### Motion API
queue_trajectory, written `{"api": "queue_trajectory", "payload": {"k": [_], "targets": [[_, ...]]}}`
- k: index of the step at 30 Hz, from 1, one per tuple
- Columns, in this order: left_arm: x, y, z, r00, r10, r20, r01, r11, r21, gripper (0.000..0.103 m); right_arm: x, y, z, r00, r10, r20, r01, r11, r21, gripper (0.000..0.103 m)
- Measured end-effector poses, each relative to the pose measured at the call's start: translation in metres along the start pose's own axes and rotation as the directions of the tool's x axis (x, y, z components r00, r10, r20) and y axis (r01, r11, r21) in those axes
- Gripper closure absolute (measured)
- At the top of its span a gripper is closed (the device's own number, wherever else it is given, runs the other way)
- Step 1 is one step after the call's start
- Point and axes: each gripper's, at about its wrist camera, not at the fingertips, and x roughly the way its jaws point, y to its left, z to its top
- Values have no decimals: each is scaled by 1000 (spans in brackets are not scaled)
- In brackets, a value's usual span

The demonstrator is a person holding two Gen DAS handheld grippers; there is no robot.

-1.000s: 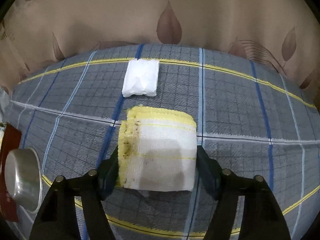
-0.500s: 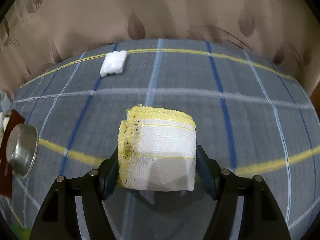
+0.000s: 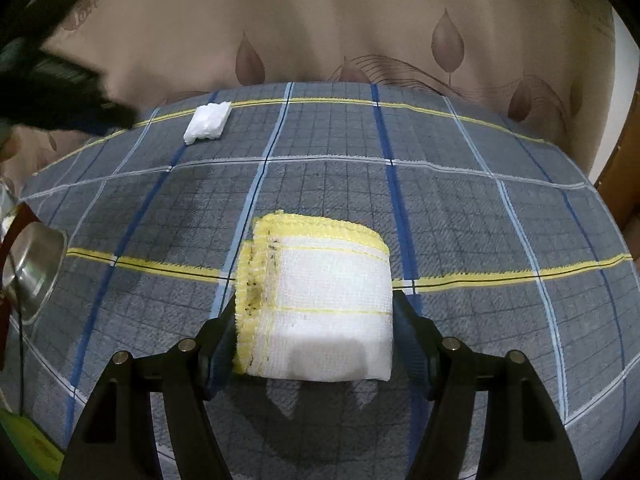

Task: Organize soft objects
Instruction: 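Grasp the small white cloth with the left gripper while the right gripper holds the towel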

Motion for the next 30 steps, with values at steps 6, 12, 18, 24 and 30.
{"api": "queue_trajectory", "payload": {"k": [6, 12, 18, 24, 30], "targets": [[45, -11, 37, 998, -14, -60, 9, 997, -82, 55, -1, 0, -1, 1000, 4, -2, -4, 1000, 0, 36], [76, 2, 53, 993, -44, -108, 25, 984, -176, 55, 1, -1, 0, 1000, 12, -4, -12, 1000, 1, 33], [90, 8, 64, 995, -18, -99, -4, 977, -212, 55, 1, 0, -2, 1000, 16, -4, -16, 1000, 1, 32], [93, 4, 70, 997, -21, -78, 5, 981, -193, 55, 2, 1, -2, 1000, 17, -6, -17, 1000, -2, 30], [87, -11, 54, 994, 41, -103, -52, 993, -108, 86, 1, 1, -2, 1000, 14, -5, -14, 1000, -3, 30]]}}
